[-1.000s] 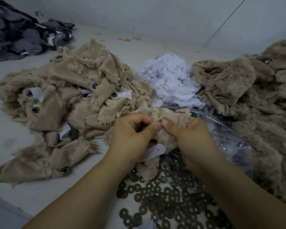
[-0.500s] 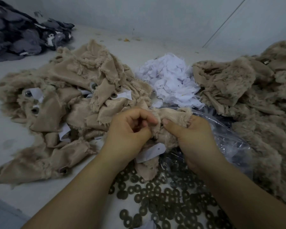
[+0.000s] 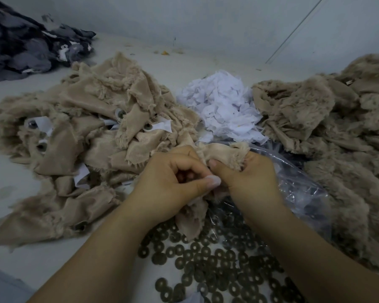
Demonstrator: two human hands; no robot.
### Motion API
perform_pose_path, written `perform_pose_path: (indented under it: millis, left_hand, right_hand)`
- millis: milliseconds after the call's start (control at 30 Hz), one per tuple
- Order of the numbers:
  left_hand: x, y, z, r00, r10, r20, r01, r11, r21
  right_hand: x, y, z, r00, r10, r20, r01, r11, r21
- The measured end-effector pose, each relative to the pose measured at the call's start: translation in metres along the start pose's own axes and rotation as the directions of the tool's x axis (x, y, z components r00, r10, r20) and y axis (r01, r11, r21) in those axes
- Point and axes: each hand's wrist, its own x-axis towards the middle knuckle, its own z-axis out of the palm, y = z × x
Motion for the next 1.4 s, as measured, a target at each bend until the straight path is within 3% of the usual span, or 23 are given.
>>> perform_pose_path:
  millis: [200, 433, 633, 1067, 1400]
  left_hand:
    - [0.001, -0.004, 0.011, 0.980, -0.055, -0.191, 0.045, 0.998, -0.054]
    - [0.002, -0.010, 0.014, 0.953, -0.157, -0.259, 0.116, 0.979, -0.167]
    - [0.004, -0.009, 0.014, 0.952, -0.140, -0.272, 0.080, 0.973, -0.219]
    - [0.004, -0.010, 0.011, 0.929, -0.269, -0.253, 0.192, 0.938, -0.290]
    - [0.003, -0.008, 0.009, 0.941, -0.261, -0.215, 0.191, 0.935, -0.300]
  right_hand:
    - [-0.004, -0.003, 0.004, 1.000, -0.021, -0.004, 0.021, 0.999, -0.031]
    - [-0.006, -0.004, 0.004, 1.000, 0.003, 0.007, -0.003, 1.000, 0.008]
    - [-0.005, -0.004, 0.004, 1.000, -0.007, -0.017, 0.007, 1.000, 0.001]
    - [-0.007, -0.003, 0.005, 0.993, -0.118, -0.012, 0.116, 0.985, -0.124]
    - [-0.002, -0.002, -0.001, 1.000, -0.008, 0.002, 0.008, 1.000, -0.023]
